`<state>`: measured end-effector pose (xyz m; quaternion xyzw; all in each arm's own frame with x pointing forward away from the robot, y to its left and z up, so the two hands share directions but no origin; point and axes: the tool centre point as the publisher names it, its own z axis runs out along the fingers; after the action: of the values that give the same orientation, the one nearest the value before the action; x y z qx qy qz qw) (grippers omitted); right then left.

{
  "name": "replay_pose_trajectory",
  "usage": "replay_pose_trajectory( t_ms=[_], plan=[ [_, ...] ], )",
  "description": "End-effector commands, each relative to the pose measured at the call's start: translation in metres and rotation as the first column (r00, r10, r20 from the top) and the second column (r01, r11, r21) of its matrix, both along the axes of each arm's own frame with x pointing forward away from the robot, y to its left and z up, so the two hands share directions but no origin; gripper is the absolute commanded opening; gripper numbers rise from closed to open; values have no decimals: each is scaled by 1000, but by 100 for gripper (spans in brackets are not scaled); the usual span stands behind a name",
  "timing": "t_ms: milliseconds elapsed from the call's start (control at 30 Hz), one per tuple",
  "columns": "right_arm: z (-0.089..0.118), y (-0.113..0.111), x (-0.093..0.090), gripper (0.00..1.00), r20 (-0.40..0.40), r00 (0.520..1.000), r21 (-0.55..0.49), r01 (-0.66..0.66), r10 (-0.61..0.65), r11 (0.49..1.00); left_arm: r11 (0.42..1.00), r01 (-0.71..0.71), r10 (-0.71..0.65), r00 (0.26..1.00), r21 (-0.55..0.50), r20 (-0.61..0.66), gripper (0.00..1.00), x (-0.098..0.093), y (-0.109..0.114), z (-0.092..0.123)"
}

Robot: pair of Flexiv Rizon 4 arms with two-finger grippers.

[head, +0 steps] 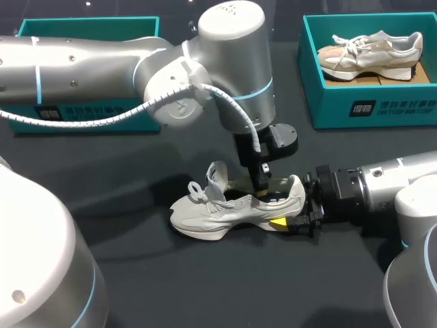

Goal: Take the shoe out of the shoebox, open the shoe tongue, remove and reinsert the insole, then place the shoe into the shoebox

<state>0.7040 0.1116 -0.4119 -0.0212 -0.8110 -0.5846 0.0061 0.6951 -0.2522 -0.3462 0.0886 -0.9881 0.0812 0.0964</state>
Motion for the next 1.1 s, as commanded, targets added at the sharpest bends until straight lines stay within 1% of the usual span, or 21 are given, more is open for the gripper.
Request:
replay_pose_trajectory(
  t_ms=[33,167,367,633,667,700,733,800,867,967,1100],
  plan=[
    [1,1,0,0,-1,1000,-4,0,0,1000,1000,7,-6,1000,19,-29,0,5,-2,-11],
    [1,1,0,0,-1,1000,-4,0,0,1000,999,26,-24,999,42,-48,0,3,6,-18],
    [1,1,0,0,-1,1000,-4,0,0,1000,995,91,-88,995,46,-49,0,-11,17,-25],
    [1,1,0,0,-1,1000,-4,0,0,1000,989,141,-139,990,48,-30,0,-17,27,-30],
    [1,1,0,0,-1,1000,-4,0,0,1000,987,154,-152,988,47,-27,4,-17,28,-31],
    [1,1,0,0,-1,1000,-4,0,0,1000,986,157,-156,987,46,-25,13,-18,29,-32],
    [1,1,0,0,-1,1000,-4,0,0,1000,986,159,-158,987,48,-20,18,-18,29,-33],
    [1,1,0,0,-1,1000,-4,0,0,1000,985,164,-164,986,54,-9,22,-19,28,-36],
    [1,1,0,0,-1,1000,-4,0,0,1000,984,169,-170,985,56,1,31,-20,28,-38],
    [1,1,0,0,-1,1000,-4,0,0,1000,982,179,-181,983,57,23,35,-23,27,-40],
    [1,1,0,0,-1,1000,-4,0,0,1000,983,174,-179,982,64,67,36,-23,23,-47]
  ],
)
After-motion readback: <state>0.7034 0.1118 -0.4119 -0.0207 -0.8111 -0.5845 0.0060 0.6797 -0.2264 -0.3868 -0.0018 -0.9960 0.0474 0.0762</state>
